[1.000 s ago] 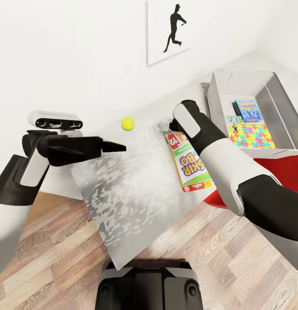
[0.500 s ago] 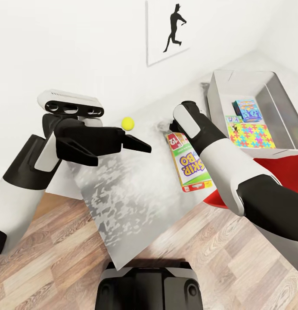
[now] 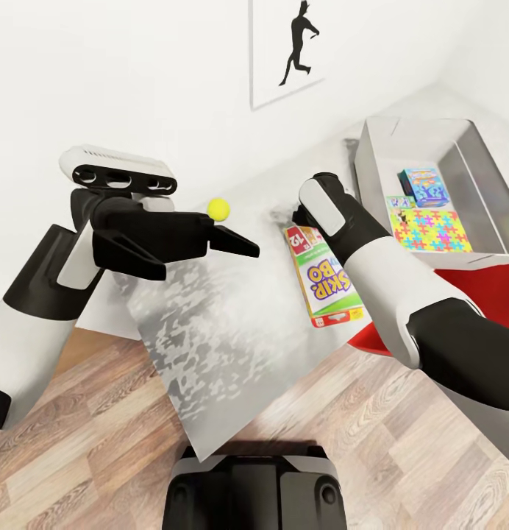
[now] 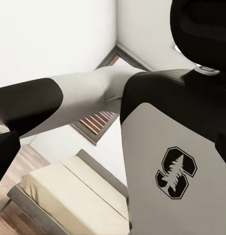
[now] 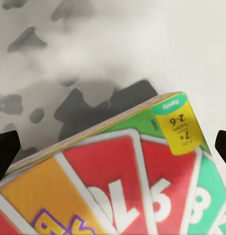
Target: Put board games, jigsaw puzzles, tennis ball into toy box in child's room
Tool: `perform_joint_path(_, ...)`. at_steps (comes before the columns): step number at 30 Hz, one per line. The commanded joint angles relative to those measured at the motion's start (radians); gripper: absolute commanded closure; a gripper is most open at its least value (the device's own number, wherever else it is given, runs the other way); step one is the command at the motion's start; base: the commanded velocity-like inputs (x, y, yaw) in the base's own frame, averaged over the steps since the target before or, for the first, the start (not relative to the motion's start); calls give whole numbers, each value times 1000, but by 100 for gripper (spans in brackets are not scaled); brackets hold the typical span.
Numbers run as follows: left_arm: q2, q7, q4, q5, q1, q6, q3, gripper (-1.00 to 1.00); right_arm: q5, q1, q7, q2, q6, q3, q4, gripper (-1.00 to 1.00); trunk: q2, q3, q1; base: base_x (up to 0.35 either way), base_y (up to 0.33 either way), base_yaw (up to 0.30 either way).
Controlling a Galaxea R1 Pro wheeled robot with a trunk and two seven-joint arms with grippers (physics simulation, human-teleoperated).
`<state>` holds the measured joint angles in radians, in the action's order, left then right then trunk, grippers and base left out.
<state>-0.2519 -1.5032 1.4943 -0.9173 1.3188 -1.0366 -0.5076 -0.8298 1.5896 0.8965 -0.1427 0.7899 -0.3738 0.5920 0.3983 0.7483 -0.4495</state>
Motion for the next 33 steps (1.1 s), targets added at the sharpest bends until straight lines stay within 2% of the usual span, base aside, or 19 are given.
perform_joint_path(1, -1, -3, 0, -2, 1, -11, -3, -100, -9, 1, 9, 1, 3, -5, 1, -100, 2, 2, -1, 0, 0, 0)
perform_joint_path(21, -8, -3, -2, -2, 2, -11, -8, -100, -7, 0, 7, 2, 3, -7, 3, -100, 2, 3, -1, 0, 0, 0)
perform_joint_path(33, -16, -3, -6, -4, 2, -11, 1, -100, -6, -2, 4, 2, 5, -9, 3, -100, 2, 3, -1, 0, 23, 0)
